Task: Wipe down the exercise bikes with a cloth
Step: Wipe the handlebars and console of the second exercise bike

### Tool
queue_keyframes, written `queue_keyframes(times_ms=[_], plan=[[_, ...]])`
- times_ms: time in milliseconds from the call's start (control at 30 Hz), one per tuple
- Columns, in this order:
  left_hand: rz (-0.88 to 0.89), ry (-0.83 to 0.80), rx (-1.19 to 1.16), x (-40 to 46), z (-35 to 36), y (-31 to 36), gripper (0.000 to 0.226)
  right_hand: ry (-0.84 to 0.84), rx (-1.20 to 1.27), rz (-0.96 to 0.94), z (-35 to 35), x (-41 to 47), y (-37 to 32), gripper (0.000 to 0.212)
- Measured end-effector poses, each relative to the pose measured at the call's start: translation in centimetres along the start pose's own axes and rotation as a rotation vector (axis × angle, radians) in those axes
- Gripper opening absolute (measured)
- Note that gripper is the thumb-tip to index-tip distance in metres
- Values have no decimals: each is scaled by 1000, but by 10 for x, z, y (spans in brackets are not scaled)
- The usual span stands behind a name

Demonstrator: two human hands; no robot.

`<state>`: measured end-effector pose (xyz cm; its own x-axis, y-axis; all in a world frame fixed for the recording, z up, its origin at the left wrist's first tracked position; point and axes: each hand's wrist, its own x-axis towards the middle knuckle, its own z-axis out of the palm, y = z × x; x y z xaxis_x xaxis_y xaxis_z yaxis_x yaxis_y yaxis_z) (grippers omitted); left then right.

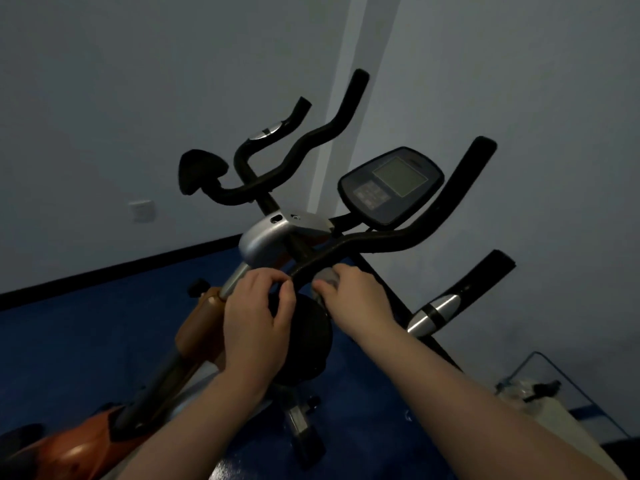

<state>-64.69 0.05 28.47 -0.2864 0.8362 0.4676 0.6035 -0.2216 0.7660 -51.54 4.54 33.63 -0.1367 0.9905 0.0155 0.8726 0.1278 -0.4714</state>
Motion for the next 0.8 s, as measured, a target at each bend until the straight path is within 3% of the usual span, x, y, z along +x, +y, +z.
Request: queue_keyframes(times_ms=[200, 333, 433, 533, 600, 667, 800], plan=[[163, -60, 138, 5, 5, 24, 18, 58, -218, -356, -11, -59, 42, 44], [260, -182, 36, 17, 23, 52, 18, -30, -426, -643, -56, -74, 76, 40], [291, -303, 28, 22, 32, 61, 17, 160, -322, -587, -77, -73, 103, 34], [284, -371, 127, 23, 36, 57, 15, 420, -153, -440, -33, -77, 94, 18], [274, -385, 156, 21, 36, 54, 15, 473, -183, -539, -7, -78, 89, 16], [279, -399, 187, 21, 35, 55, 16, 449, -298, -693, -27, -65, 104, 17], [262, -422, 241, 20, 32, 58, 18, 682, -345, -540, -76, -44, 133, 13]])
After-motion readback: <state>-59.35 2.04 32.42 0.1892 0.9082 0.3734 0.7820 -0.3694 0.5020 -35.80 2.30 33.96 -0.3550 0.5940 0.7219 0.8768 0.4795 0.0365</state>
